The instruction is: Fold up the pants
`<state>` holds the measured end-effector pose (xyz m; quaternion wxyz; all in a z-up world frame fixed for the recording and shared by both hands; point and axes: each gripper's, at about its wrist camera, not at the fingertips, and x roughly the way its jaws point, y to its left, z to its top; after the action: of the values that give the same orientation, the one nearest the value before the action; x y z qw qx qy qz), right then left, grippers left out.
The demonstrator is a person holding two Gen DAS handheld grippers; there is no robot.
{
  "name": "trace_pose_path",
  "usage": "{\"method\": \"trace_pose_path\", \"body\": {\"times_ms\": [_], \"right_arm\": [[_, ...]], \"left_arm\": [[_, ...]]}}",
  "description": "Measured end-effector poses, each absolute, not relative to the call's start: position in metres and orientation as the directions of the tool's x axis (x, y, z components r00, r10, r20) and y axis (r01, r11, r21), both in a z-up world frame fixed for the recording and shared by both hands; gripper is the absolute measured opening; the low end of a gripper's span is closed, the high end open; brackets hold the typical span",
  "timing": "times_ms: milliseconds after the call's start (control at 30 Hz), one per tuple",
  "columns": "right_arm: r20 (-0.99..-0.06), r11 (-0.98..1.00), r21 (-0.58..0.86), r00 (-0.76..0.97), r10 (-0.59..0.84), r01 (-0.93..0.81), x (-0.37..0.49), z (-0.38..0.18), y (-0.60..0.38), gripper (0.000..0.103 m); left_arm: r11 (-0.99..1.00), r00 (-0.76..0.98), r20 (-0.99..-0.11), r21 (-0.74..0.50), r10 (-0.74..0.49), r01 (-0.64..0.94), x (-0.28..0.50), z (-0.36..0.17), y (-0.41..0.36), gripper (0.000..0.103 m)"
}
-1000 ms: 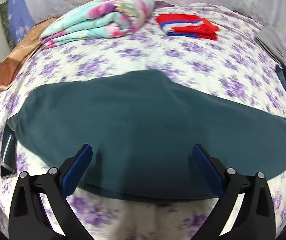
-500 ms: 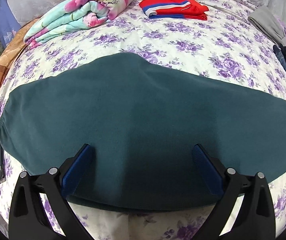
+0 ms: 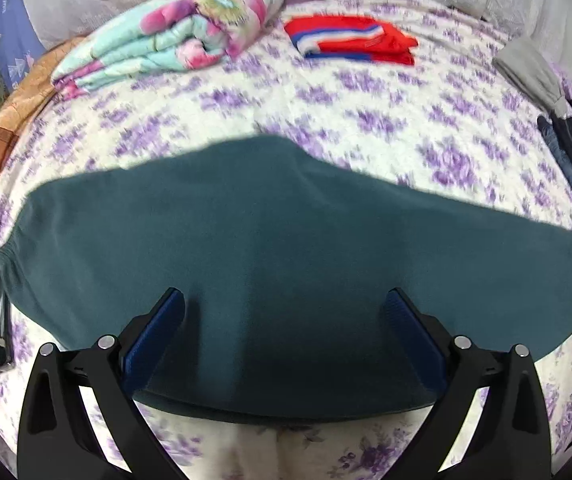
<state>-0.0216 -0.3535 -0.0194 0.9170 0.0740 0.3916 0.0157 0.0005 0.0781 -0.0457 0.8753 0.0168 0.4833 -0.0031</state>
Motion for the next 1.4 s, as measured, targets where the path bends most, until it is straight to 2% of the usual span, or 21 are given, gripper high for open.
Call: {"method": "trace_pose_path", "body": {"times_ms": [133,167,267,400,533,600,667,833,900,933,967,1067,1133,1167,1233,1267,1300,1367,1400], "right_arm": [[-0.79,0.986,0.165,0.595,0.148,-0.027,0.008,-0.047,-0.33,0.061],[-0.844,0.995,0.103,0.529,0.083,0.009,0.018,-0.065,-0.33,0.06],[-0.843,0.999,0.041,0.537,0.02,0.027,0.022,-0.053,-0.316,0.06],[-0.744,0.976,0.159,0.632,0.217,-0.147,0.028,-0.013,-0.283,0.06],[-0.712,0.917,0.228,0.586,0.387,-0.329,0.071,0.002,-0.207,0.06],[-0.709,0.875,0.212,0.548,0.444,-0.436,0.095,0.0,-0.147,0.059],[-0.715,0.826,0.253,0.478,0.51,-0.504,0.116,-0.005,-0.098,0.059],[-0.766,0.751,0.322,0.308,0.565,-0.577,0.163,-0.043,-0.005,0.059],[-0.795,0.737,0.351,0.232,0.561,-0.577,0.172,-0.062,0.016,0.045],[-0.801,0.711,0.366,0.185,0.569,-0.6,0.171,-0.068,0.024,0.015],[-0.798,0.703,0.369,0.18,0.575,-0.608,0.168,-0.067,0.024,0.009],[-0.746,0.701,0.309,0.293,0.597,-0.642,0.158,-0.039,0.017,0.007],[-0.711,0.696,0.327,0.319,0.627,-0.639,0.16,-0.027,0.011,0.007],[-0.721,0.7,0.329,0.311,0.62,-0.634,0.163,-0.031,0.014,0.008],[-0.796,0.738,0.216,0.323,0.513,-0.64,0.163,-0.058,0.031,0.011],[-0.808,0.746,0.183,0.334,0.485,-0.64,0.164,-0.069,0.037,0.021],[-0.798,0.751,0.177,0.354,0.488,-0.636,0.164,-0.071,0.034,0.024],[-0.793,0.791,0.182,0.388,0.469,-0.584,0.162,-0.059,0.019,0.045],[-0.791,0.819,0.171,0.419,0.445,-0.548,0.159,-0.051,0.006,0.046]], "left_arm": [[1.0,0.551,-0.834,0.019,0.024,-0.014,0.004,-0.039,0.093,0.098],[0.999,0.549,-0.835,0.025,0.034,-0.025,0.006,-0.04,0.098,0.098],[0.996,0.509,-0.857,0.05,0.082,-0.076,0.012,-0.049,0.118,0.098],[0.993,0.524,-0.849,0.007,0.069,-0.119,0.01,-0.048,0.143,0.098],[0.99,0.553,-0.83,0.001,0.08,-0.142,0.01,-0.045,0.155,0.098],[0.989,0.539,-0.838,0.003,0.085,-0.15,0.011,-0.051,0.16,0.098],[0.987,0.507,-0.858,-0.001,0.081,-0.159,0.011,-0.061,0.166,0.098],[0.989,0.519,-0.853,-0.027,0.053,-0.145,0.002,-0.069,0.172,0.098],[0.991,0.527,-0.848,-0.029,0.045,-0.132,0.001,-0.071,0.173,0.098],[0.991,0.531,-0.846,-0.037,0.039,-0.131,0.001,-0.072,0.173,0.098],[0.991,0.537,-0.843,-0.047,0.029,-0.128,0.001,-0.074,0.175,0.098],[0.99,0.547,-0.837,-0.062,0.018,-0.126,0.0,-0.075,0.177,0.099],[0.99,0.548,-0.836,-0.061,0.019,-0.128,0.001,-0.075,0.176,0.099],[0.99,0.547,-0.837,-0.056,0.024,-0.129,0.002,-0.076,0.175,0.099],[0.991,0.54,-0.841,-0.042,0.034,-0.129,0.004,-0.077,0.174,0.099],[0.991,0.537,-0.843,-0.034,0.04,-0.127,0.005,-0.077,0.173,0.099],[0.992,0.532,-0.845,-0.027,0.044,-0.125,0.006,-0.077,0.173,0.099],[0.992,0.525,-0.849,-0.016,0.054,-0.127,0.006,-0.075,0.172,0.099],[0.991,0.522,-0.851,-0.011,0.06,-0.132,0.004,-0.073,0.172,0.099]]}}
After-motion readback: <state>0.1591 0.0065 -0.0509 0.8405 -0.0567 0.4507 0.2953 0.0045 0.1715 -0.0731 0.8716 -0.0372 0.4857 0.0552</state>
